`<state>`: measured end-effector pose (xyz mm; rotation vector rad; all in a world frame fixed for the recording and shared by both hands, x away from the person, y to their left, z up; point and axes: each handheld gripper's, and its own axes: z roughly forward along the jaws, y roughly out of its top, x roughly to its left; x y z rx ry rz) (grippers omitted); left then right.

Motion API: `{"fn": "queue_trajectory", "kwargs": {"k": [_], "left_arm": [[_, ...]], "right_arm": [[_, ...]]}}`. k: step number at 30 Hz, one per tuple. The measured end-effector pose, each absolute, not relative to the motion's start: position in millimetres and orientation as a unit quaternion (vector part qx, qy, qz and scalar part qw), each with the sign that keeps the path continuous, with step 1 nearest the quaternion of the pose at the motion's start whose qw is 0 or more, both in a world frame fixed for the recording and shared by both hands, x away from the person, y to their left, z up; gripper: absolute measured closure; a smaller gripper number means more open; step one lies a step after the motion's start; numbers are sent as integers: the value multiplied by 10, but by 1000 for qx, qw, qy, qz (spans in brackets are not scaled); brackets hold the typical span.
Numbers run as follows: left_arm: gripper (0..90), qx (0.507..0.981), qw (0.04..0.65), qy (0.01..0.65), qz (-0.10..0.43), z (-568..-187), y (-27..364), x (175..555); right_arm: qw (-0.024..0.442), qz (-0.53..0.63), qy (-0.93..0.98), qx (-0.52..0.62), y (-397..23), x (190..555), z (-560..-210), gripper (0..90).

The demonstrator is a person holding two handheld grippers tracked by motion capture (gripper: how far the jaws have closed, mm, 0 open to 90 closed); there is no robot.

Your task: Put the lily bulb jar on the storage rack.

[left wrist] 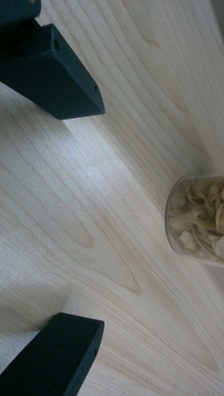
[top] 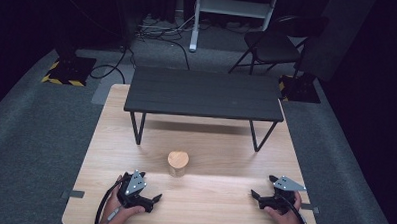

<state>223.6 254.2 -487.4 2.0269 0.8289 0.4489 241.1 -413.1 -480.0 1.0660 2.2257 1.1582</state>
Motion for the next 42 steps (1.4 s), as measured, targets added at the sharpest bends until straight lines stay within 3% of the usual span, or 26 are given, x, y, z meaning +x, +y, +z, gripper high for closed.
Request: {"fn": "queue_trajectory", "kwargs": {"k": [31, 42], "left_arm": [[5, 816, 437, 332, 180, -4870, 2543, 2244], [7, 819, 451, 299, 190, -4531, 2464, 2395]], "right_arm": [[207, 415, 798, 385, -4125, 2404, -4798, 0], [207, 415, 798, 385, -4126, 2404, -4798, 0]]}}
